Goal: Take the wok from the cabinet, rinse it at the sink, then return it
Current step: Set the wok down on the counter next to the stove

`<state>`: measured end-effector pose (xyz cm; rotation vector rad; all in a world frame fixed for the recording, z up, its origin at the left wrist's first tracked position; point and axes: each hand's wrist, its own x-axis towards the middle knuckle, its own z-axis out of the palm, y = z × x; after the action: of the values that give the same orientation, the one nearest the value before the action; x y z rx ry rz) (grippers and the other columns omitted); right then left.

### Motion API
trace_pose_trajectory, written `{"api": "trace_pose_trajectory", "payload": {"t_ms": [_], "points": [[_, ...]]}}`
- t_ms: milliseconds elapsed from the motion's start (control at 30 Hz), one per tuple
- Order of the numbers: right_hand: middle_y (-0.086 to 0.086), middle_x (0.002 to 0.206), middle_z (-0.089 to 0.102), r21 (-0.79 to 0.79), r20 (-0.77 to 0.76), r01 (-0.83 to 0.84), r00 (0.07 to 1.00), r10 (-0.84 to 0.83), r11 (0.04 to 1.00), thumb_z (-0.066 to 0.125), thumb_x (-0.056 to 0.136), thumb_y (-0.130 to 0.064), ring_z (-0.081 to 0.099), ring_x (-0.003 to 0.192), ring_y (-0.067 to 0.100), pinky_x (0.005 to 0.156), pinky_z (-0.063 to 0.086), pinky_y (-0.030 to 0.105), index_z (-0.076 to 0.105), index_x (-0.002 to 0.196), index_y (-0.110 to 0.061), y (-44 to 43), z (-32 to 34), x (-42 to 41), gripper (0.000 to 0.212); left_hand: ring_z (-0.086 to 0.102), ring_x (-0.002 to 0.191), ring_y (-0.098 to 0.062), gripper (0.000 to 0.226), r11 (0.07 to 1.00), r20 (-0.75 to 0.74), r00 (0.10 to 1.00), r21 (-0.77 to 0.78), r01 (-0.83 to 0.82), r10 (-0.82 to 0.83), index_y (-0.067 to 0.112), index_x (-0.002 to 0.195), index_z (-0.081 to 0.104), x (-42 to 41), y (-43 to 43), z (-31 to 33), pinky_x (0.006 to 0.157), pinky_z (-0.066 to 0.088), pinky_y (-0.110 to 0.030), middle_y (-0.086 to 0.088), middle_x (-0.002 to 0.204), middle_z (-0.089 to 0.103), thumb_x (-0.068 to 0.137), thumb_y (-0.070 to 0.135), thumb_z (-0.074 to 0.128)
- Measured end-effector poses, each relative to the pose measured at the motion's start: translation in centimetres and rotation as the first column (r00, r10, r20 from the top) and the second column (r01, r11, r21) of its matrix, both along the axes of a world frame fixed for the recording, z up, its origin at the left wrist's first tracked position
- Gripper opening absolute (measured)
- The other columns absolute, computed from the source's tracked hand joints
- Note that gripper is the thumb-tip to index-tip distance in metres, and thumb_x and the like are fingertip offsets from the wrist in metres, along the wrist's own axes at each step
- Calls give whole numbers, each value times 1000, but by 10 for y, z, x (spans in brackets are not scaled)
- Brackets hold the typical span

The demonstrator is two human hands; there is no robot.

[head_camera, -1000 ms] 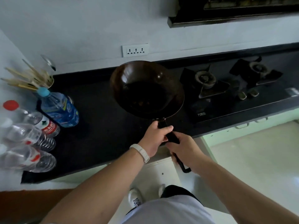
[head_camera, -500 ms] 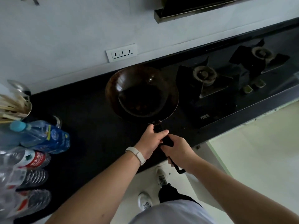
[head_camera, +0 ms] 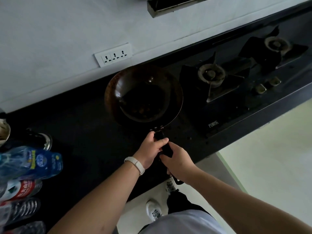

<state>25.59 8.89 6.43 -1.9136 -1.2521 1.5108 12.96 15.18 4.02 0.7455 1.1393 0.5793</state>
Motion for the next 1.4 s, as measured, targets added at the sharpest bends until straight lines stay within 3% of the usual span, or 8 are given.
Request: {"api": "trace_pose_trajectory", "payload": {"t_ms": [267, 367, 533, 667, 833, 967, 1100, 1400], "points": [[2, 76, 72, -22, -17, -47, 999, 46, 999, 55, 94, -32, 68, 52, 10, 46, 56, 26, 51, 127, -28, 4, 3, -19, 34, 71, 103, -23, 36, 998, 1, 998, -40, -57, 57, 15, 125, 57, -12, 2, 7, 74, 56, -24, -13, 116, 70, 91, 13, 66], [-6, 92, 72, -2, 31, -157, 987, 157, 988, 57, 94, -47, 72, 72, 11, 63, 63, 32, 51, 129, -31, 6, 5, -17, 39, 68, 106, -22, 42, 992, -68, 991, -40, -116, 114, 14, 127, 57, -18, 0, 10, 82, 54, -32, -9, 116, 70, 87, 14, 69], [-10, 91, 69, 13, 52, -239, 970, 238, 971, 59, 93, -52, 68, 76, 9, 71, 60, 32, 62, 106, -38, 14, 0, -8, 20, 69, 106, -24, 29, 987, 2, 989, -66, -150, 150, 16, 124, 61, -38, -17, 19, 88, 55, -37, -11, 113, 73, 95, 16, 60], [-21, 115, 51, 263, 245, -359, 923, 298, 895, 63, 84, -58, 57, 100, -1, 85, 45, 11, 59, 125, -31, 22, -4, 2, 50, 70, 103, -21, 27, 980, 79, 981, -106, -167, 176, 16, 125, 63, -44, -40, 25, 81, 54, -34, -10, 112, 73, 98, 19, 56], [-11, 152, 38, 282, 354, -619, 777, 520, 733, 52, 77, -73, 39, 139, 10, 113, 38, 31, 49, 144, -31, 35, -1, 11, 79, 69, 104, -23, 32, 976, 100, 978, -132, -172, 185, 20, 126, 61, -53, -60, 32, 91, 56, -40, -11, 114, 72, 93, 16, 62], [-12, 161, 28, 239, 481, -735, 658, 580, 635, 46, 75, -79, 22, 149, 10, 116, 20, 28, 42, 148, -35, 46, -2, -2, 85, 70, 101, -25, 47, 976, 64, 975, -67, -207, 211, 16, 127, 58, -70, -67, 35, 93, 55, -42, -15, 116, 70, 82, 13, 70], [-8, 163, 25, 245, 567, -818, 556, 608, 520, 45, 83, -75, 20, 150, 14, 115, 18, 27, 34, 151, -32, 54, -6, -23, 81, 71, 86, -19, 41, 957, -24, 957, -12, -290, 290, 19, 125, 59, -93, -75, 35, 68, 55, -28, -13, 112, 70, 88, 4, 66], [4, 157, 39, 334, 631, -810, 572, 523, 483, 58, 96, -47, 30, 148, 24, 116, 31, 36, 46, 145, -19, 71, -9, -84, 57, 73, 98, -21, 31, 846, -52, 845, -18, -533, 532, 14, 119, 64, -147, -75, 44, 77, 57, -26, -15, 114, 70, 91, 0, 63]]}}
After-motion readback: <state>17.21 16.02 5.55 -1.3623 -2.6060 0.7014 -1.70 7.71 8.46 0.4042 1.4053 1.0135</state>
